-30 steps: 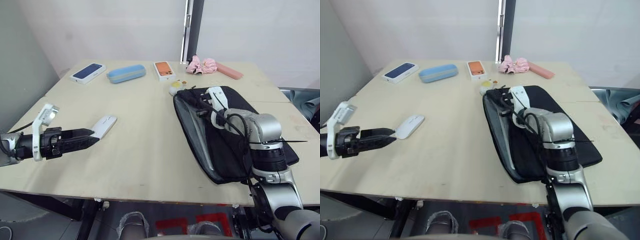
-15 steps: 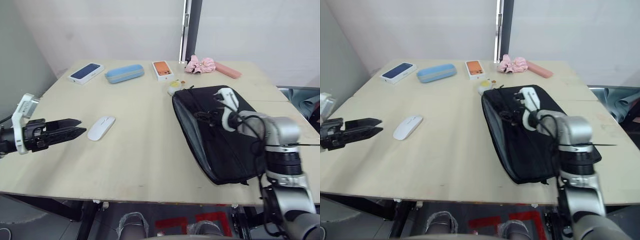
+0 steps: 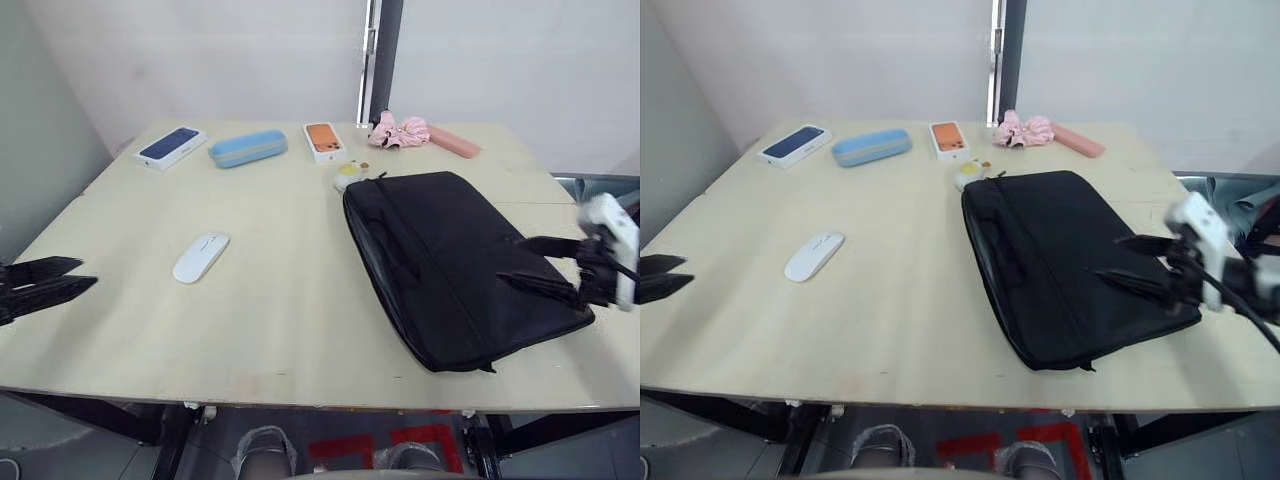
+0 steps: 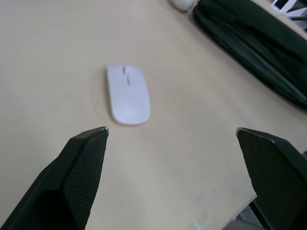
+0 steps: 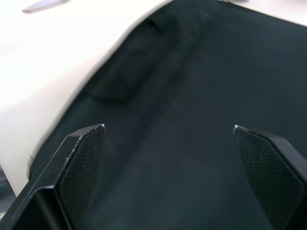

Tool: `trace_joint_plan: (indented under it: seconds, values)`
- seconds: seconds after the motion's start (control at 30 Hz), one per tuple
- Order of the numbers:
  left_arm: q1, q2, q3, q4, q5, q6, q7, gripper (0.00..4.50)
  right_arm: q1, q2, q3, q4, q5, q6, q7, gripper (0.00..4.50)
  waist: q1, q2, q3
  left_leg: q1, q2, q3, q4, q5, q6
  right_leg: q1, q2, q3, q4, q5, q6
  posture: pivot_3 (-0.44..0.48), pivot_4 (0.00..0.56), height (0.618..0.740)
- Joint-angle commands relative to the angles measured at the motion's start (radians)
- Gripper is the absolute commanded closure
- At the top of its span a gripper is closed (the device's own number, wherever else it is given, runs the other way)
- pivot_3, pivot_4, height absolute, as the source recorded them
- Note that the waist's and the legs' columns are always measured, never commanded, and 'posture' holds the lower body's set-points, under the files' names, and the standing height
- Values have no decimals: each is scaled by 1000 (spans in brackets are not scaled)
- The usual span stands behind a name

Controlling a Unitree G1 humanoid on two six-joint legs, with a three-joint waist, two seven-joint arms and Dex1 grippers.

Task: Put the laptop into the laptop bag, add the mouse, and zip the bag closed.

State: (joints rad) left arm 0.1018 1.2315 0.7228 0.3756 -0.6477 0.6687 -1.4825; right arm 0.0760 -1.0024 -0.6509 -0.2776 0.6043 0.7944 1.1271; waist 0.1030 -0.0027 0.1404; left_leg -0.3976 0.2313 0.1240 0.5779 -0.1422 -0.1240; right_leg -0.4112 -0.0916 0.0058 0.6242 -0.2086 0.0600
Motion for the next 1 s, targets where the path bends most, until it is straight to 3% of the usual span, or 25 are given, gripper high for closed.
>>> trace_joint_plan:
  seconds: [0.03, 0.3, 0.47, 0.57, 0.7, 0.83, 0.93, 1.0]
  values:
    - [27, 27, 49, 24, 32, -41, -43, 0, 43, 5, -116, 39, -17, -95, 28, 21, -4, 0, 0, 0, 0, 1, 0, 0, 0, 0, 0, 1, 0, 0, 0, 0, 150, 740]
    - [3, 14, 29, -40, 27, -31, -23, 0, 87, 3, -155, 108, -59, -219, 12, 21, -5, 0, 0, 1, 1, 1, 0, 0, 0, 0, 0, 1, 1, 0, 0, 0, 150, 740]
    - [-95, -26, -62, -32, 72, -87, 81, 0, 57, 17, -78, -18, 3, -188, -5, 21, -5, 2, -2, 2, 1, 1, 0, 0, 1, 0, 0, 1, 1, 0, 0, 0, 150, 740]
    - [-148, -86, -124, -47, 123, -172, 170, 0, -50, 32, 7, -170, 144, -103, -76, 21, -12, 3, -1, 3, 1, 1, 0, 1, 2, 0, 0, 1, 3, 0, 0, 0, 150, 740]
    - [-204, -194, -199, -118, 135, -180, 285, 0, -257, 53, 232, -356, 258, -23, -199, 21, -11, 3, -2, 9, 1, 5, 0, 1, 1, 2, 1, 6, 6, 0, 0, 0, 150, 740]
    - [-217, -248, -227, -169, 133, -185, 329, 0, -389, 68, 326, -410, 334, 21, -275, 21, -2, 0, -4, 8, 1, 5, 1, 1, 1, 1, 1, 6, 6, 0, -1, 0, 150, 740]
    - [-251, -307, -311, -141, 217, -277, 409, 0, -548, 109, 469, -438, 333, 29, -316, 21, -3, 1, -4, 8, -1, 6, 1, 1, 2, 2, 0, 7, 6, 0, -1, 0, 150, 740]
    - [-292, -328, -331, -96, 261, -342, 459, 0, -586, 124, 498, -429, 327, 32, -331, 21, 0, 0, -4, 9, 0, 5, 1, 1, 2, 2, 0, 7, 9, 0, -1, 0, 150, 740]
